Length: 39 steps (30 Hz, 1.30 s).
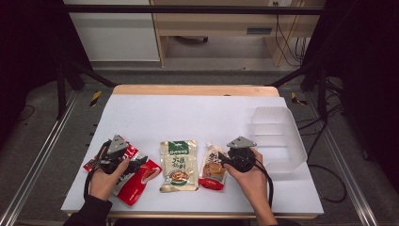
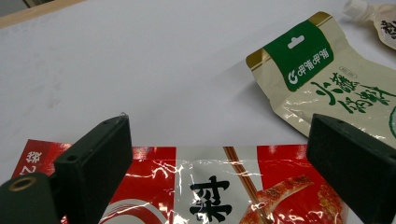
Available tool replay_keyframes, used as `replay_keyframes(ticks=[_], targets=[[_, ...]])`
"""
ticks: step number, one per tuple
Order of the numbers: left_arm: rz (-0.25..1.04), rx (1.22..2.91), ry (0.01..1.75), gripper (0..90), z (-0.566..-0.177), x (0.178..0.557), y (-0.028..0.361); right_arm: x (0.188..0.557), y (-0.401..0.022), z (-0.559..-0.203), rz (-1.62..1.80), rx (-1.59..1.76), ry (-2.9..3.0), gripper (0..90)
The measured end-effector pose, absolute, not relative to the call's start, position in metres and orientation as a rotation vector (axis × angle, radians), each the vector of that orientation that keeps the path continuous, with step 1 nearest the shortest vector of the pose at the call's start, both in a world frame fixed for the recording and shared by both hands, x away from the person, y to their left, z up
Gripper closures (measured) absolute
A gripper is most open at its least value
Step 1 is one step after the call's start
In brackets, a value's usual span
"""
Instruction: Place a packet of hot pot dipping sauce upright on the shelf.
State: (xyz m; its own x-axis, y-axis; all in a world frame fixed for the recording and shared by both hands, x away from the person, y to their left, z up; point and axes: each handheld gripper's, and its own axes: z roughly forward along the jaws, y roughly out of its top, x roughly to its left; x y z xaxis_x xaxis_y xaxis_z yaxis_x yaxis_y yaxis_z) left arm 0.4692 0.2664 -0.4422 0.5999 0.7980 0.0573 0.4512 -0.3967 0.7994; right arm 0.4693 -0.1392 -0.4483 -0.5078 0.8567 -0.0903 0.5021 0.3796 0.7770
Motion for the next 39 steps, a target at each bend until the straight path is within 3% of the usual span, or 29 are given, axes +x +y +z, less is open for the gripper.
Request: replay_keyframes(ticks=[15, 32, 38, 39], targets=[[0.563, 2.061, 0.977, 7.4, -0.442, 0.468, 0.264, 0.478, -0.135, -0.459, 0.906, 1.219, 2.194, 53.1], [0.545, 2.085, 0.968, 7.5, -0.444, 0.468, 0.26, 0.486, -0.134, -0.471, 0.874, 1.311, 2.26, 51.2], [0.543, 2.089, 0.966, 7.5, -0.444, 0.468, 0.26, 0.485, -0.135, -0.473, 0.897, 1.34, 2.276, 63.6], [0.545, 2.089, 0.966, 7.5, -0.444, 0.468, 0.259, 0.483, -0.134, -0.473, 0.866, 1.293, 2.277, 70.3]])
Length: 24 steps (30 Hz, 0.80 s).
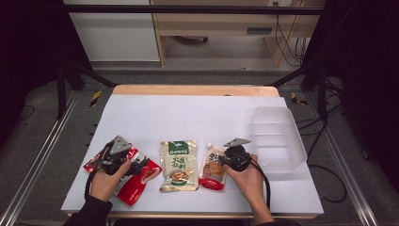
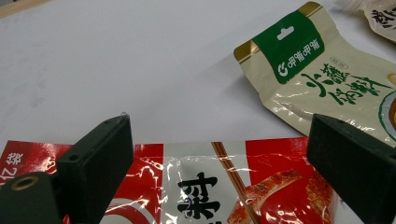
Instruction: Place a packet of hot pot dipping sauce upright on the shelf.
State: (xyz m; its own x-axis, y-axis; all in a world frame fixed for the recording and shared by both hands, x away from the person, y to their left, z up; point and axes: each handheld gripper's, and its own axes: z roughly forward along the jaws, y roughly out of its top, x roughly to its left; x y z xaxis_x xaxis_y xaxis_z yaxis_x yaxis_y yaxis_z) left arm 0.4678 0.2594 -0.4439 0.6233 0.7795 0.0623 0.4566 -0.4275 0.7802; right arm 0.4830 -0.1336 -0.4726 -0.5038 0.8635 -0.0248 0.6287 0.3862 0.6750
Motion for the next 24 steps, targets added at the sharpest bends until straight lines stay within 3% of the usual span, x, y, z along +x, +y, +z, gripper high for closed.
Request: replay_keyframes(ticks=[9, 15, 24], targets=[[0.542, 2.095, 0.96, 7.6, -0.444, 0.468, 0.259, 0.481, -0.134, -0.471, 0.878, 1.244, 2.288, 87.8], [0.53, 2.094, 0.958, 7.5, -0.443, 0.468, 0.259, 0.475, -0.134, -0.46, 0.922, 1.191, 2.267, 89.9], [0.505, 2.103, 0.916, 8.3, -0.438, 0.466, 0.258, 0.449, -0.132, -0.402, 1.08, 1.014, 2.159, 90.0]])
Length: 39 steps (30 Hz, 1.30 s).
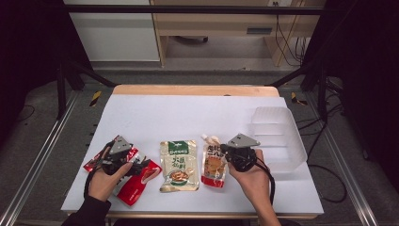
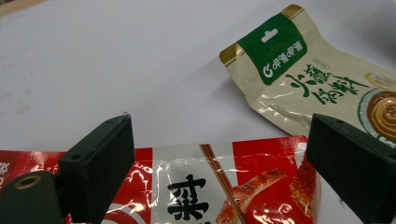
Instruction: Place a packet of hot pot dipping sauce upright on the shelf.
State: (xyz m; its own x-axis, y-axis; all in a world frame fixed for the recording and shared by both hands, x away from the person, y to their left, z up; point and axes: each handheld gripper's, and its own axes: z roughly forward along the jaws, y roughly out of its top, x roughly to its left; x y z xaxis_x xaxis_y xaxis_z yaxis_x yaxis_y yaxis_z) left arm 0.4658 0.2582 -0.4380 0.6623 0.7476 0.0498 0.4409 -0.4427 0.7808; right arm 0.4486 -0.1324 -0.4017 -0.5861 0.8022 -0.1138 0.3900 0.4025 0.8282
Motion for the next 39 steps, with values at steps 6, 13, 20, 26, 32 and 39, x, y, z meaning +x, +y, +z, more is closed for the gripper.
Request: replay_keyframes(ticks=[6, 13, 20, 26, 32, 39], targets=[[0.464, 2.105, 0.852, 11.3, -0.425, 0.462, 0.253, 0.441, -0.124, -0.381, 1.106, 0.899, 2.164, 90.0], [0.44, 2.148, 0.765, 15.0, -0.407, 0.462, 0.236, 0.444, -0.113, -0.365, 1.127, 0.785, 2.213, 90.0], [0.432, 2.211, 0.673, 17.6, -0.391, 0.474, 0.21, 0.456, -0.105, -0.353, 1.183, 0.737, 2.21, 90.0], [0.428, 2.221, 0.579, 21.0, -0.371, 0.485, 0.187, 0.458, -0.092, -0.347, 1.256, 0.697, 2.24, 90.0], [0.426, 2.238, 0.515, 30.8, -0.36, 0.491, 0.181, 0.46, -0.078, -0.347, 1.272, 0.654, 2.274, 90.0], [0.397, 2.217, 0.498, 34.0, -0.358, 0.497, 0.18, 0.457, -0.066, -0.35, 1.258, 0.613, 2.295, 90.0]])
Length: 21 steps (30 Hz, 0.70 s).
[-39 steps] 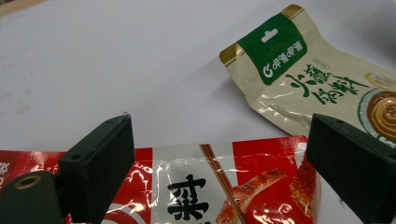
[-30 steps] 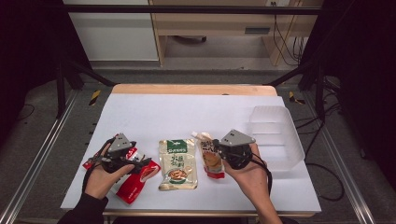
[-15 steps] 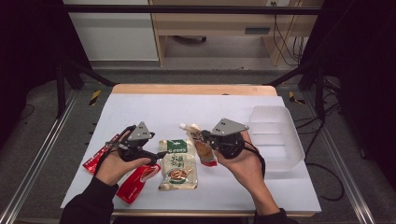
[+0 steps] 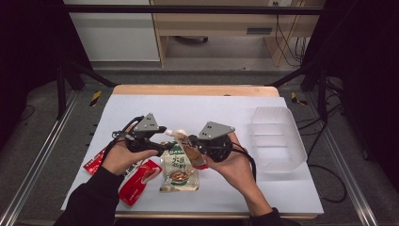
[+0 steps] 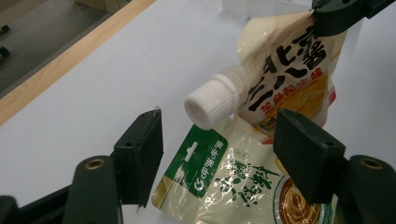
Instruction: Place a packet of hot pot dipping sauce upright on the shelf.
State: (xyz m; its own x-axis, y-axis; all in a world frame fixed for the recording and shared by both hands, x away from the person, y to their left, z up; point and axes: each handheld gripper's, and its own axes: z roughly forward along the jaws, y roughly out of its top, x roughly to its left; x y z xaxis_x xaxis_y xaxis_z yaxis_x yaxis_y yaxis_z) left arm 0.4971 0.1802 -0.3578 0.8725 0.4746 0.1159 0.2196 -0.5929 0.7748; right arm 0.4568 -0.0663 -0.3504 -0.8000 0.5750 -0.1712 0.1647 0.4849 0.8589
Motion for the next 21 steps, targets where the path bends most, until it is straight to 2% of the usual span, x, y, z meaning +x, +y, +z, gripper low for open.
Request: replay_keyframes(ticks=[12, 13, 21], targets=[[0.356, 2.207, 0.471, 48.8, -0.3519, 0.499, 0.1748, 0.4515, -0.0645, -0.3524, 1.323, 0.602, 2.308, 90.0], [0.347, 2.215, 0.463, 54.0, -0.3526, 0.4987, 0.1736, 0.4516, -0.0654, -0.3533, 1.325, 0.61, 2.309, 90.0], [0.323, 2.246, 0.476, 62.7, -0.3525, 0.4972, 0.1715, 0.4532, -0.0696, -0.3567, 1.33, 0.633, 2.307, 90.0]])
